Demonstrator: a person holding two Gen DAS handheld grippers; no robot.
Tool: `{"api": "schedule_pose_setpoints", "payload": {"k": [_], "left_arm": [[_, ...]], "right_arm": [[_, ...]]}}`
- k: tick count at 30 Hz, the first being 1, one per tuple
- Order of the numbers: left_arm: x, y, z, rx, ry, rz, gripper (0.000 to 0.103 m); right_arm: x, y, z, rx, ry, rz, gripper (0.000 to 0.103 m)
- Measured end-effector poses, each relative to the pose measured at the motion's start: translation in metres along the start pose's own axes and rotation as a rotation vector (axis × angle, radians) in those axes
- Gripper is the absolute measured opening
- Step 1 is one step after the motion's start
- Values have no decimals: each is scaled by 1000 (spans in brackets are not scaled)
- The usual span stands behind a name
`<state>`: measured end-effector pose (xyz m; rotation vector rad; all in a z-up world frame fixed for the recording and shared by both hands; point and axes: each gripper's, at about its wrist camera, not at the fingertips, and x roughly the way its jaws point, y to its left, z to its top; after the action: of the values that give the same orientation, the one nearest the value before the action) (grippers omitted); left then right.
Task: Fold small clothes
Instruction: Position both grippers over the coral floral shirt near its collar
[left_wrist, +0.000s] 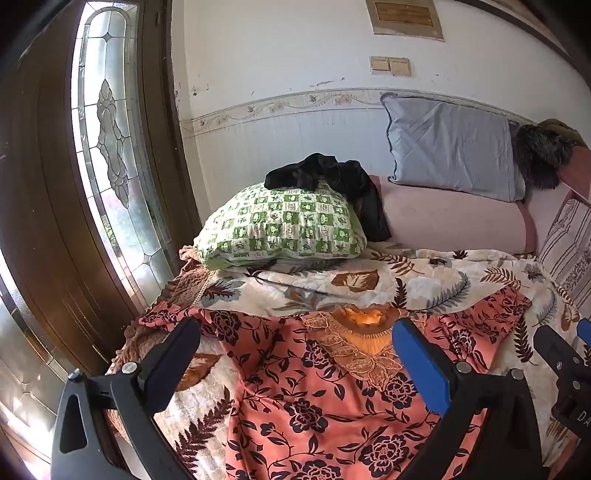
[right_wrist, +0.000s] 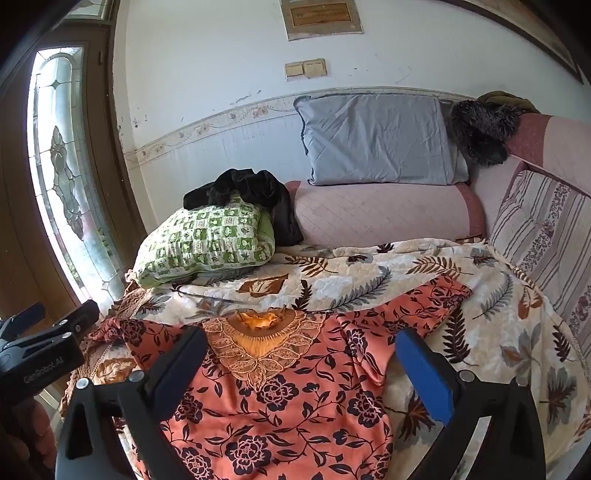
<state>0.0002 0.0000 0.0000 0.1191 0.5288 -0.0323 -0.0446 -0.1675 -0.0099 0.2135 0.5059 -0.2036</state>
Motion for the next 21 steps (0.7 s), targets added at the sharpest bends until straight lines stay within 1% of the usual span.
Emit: {"api": "schedule_pose_setpoints", "payload": {"k": [4, 5, 8, 10, 18, 21], "left_arm": [[6, -3, 4, -2, -5, -3, 103], [-1, -5, 2, -4, -6, -4, 103], [-4, -3, 1, -4, -20, -7, 103], [-7, -8, 0, -5, -5, 0, 103], [-6, -1, -1, -2, 4, -9, 103], [6, -1, -1, 3, 15, -21, 103]], "right_arm": [[1, 0, 2, -2, -6, -3, 103], [0, 1, 2, -6, -8, -4, 103], [-3, 2, 1, -12, -14, -4, 103], [-4, 2, 1, -9, -15, -4, 103], [0, 1, -2, -8, 0, 1, 103], [7, 0, -3, -8, 8, -2, 103]]}}
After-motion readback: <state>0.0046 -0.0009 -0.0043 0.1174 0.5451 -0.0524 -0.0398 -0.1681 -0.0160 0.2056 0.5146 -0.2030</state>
